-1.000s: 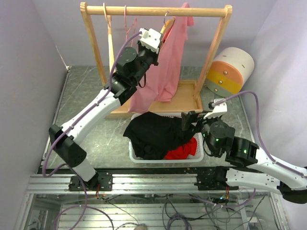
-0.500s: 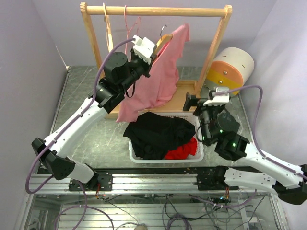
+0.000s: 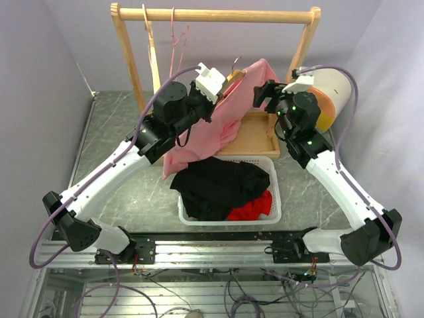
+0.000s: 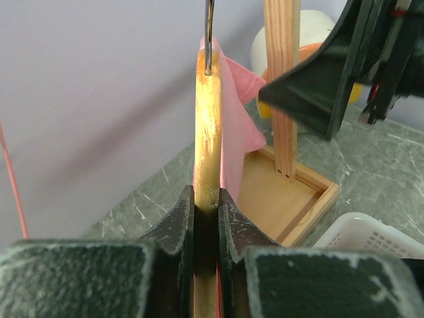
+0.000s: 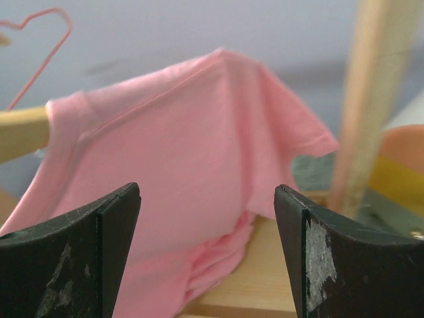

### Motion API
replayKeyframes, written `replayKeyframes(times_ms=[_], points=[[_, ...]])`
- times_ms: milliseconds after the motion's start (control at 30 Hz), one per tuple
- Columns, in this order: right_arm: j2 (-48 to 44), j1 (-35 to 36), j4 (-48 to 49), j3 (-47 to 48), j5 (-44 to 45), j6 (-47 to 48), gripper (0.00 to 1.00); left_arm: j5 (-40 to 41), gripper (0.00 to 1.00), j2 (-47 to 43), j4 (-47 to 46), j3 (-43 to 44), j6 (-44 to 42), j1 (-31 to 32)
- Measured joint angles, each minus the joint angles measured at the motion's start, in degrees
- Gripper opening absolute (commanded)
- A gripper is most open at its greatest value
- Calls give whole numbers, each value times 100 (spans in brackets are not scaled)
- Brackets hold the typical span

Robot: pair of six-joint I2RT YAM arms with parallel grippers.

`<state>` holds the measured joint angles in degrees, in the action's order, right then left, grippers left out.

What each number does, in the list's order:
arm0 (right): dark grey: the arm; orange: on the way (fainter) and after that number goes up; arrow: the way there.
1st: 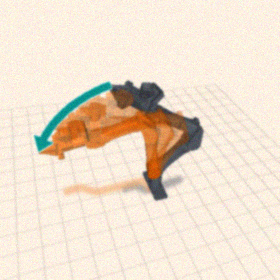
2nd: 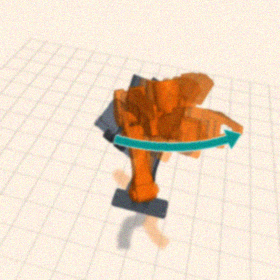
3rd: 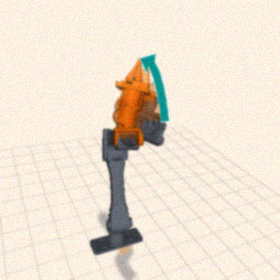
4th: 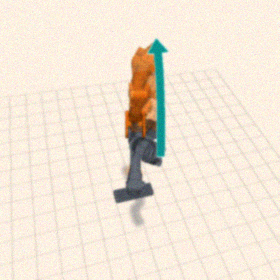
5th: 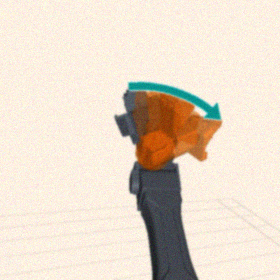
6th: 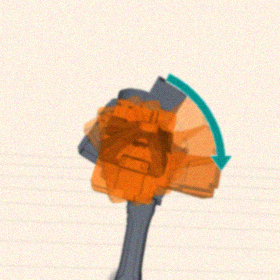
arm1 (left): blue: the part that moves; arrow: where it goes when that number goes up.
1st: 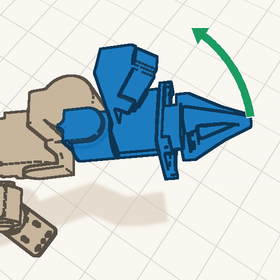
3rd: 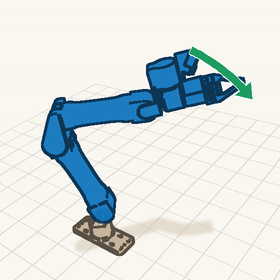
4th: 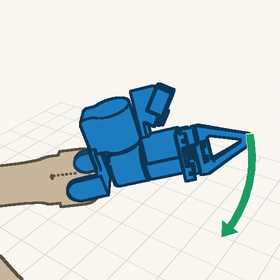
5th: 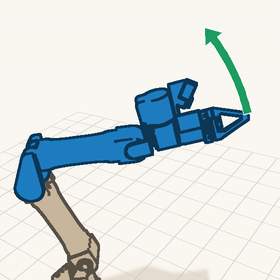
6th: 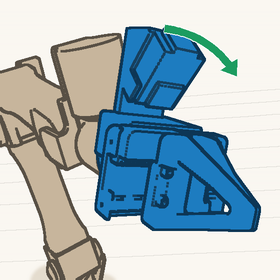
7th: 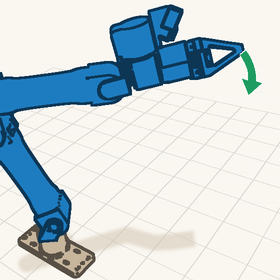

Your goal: Remove the t-shirt from the hanger

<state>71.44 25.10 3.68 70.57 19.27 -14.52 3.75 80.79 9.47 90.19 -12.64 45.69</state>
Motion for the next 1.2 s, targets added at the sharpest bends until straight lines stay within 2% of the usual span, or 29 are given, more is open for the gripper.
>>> replayKeyframes(times_ms=[167,467,733,900,967,1000,1167,1200], points=[[293,0,214,0,-935,-439,80,81,7,4,-11,0,50,-9],[319,-2,1071,-278,-1700,-911,76,85,7,105,-17,-7,223,-9],[470,72,1320,-278,-1891,-1036,75,72,7,177,-15,-11,284,-9],[695,173,1268,-210,-1858,-1005,69,7,7,181,-26,-68,321,-9],[809,223,1235,-133,-1823,-977,62,-9,7,181,-17,-114,328,-9],[855,240,1228,-98,-1803,-957,55,-20,7,181,-17,-136,328,-9],[1005,415,1139,50,-1628,-789,7,-31,7,179,-11,-190,323,-13],[1008,446,1128,55,-1589,-754,0,-22,7,177,-9,-199,321,-13]])
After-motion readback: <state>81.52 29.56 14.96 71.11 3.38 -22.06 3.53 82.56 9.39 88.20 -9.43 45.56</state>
